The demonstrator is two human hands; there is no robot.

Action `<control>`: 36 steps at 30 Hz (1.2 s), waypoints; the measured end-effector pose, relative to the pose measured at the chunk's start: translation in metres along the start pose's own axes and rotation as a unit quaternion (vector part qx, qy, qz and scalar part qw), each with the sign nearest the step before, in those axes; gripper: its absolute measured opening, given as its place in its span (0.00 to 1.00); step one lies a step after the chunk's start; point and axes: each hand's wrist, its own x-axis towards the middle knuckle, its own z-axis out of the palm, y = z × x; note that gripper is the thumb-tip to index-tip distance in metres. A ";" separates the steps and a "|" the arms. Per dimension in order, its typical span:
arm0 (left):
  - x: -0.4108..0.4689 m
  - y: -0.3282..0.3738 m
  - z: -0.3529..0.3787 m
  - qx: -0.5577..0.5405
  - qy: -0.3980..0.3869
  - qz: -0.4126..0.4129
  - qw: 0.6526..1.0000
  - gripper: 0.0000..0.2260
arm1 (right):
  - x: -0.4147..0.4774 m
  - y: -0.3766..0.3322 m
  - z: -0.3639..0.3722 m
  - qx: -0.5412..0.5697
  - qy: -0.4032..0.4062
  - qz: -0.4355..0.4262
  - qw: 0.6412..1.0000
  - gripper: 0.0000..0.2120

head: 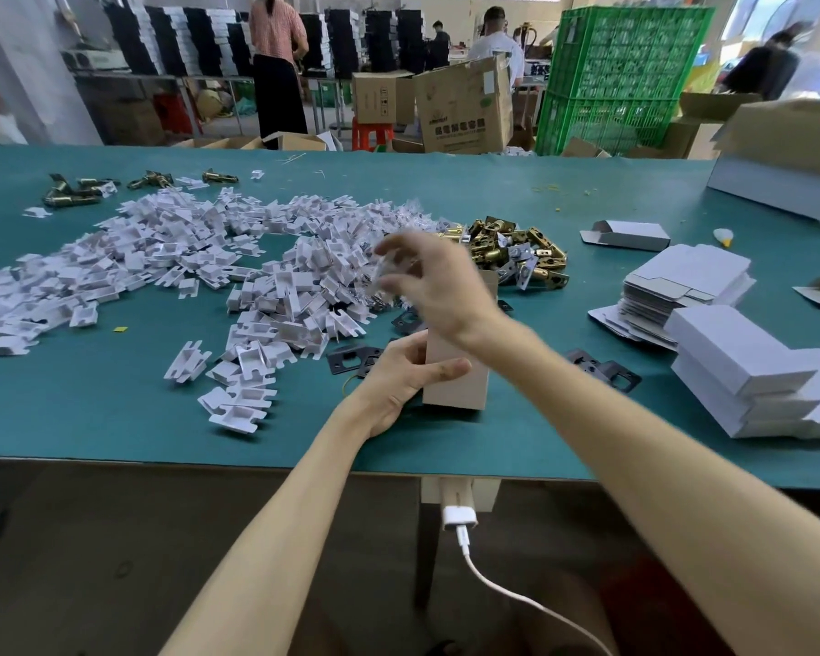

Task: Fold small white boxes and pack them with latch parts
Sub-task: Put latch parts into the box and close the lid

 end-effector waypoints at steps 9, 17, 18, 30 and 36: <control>-0.004 0.005 0.004 -0.047 -0.015 0.008 0.999 0.14 | -0.017 0.054 -0.065 -0.290 -0.026 -0.013 0.957 0.16; -0.007 0.006 0.004 -0.054 -0.009 0.012 0.998 0.15 | -0.025 0.058 -0.054 -0.313 -0.016 -0.030 0.949 0.20; -0.007 0.006 0.004 -0.053 -0.008 0.014 0.998 0.15 | -0.024 0.057 -0.055 -0.314 -0.023 -0.028 0.949 0.20; -0.007 0.004 0.002 -0.008 0.002 0.035 0.999 0.12 | -0.012 0.010 -0.003 -0.304 0.000 -0.135 0.943 0.09; -0.009 -0.009 -0.006 0.069 0.028 -0.011 0.997 0.11 | 0.016 0.002 0.063 -0.355 -0.149 -0.085 0.919 0.05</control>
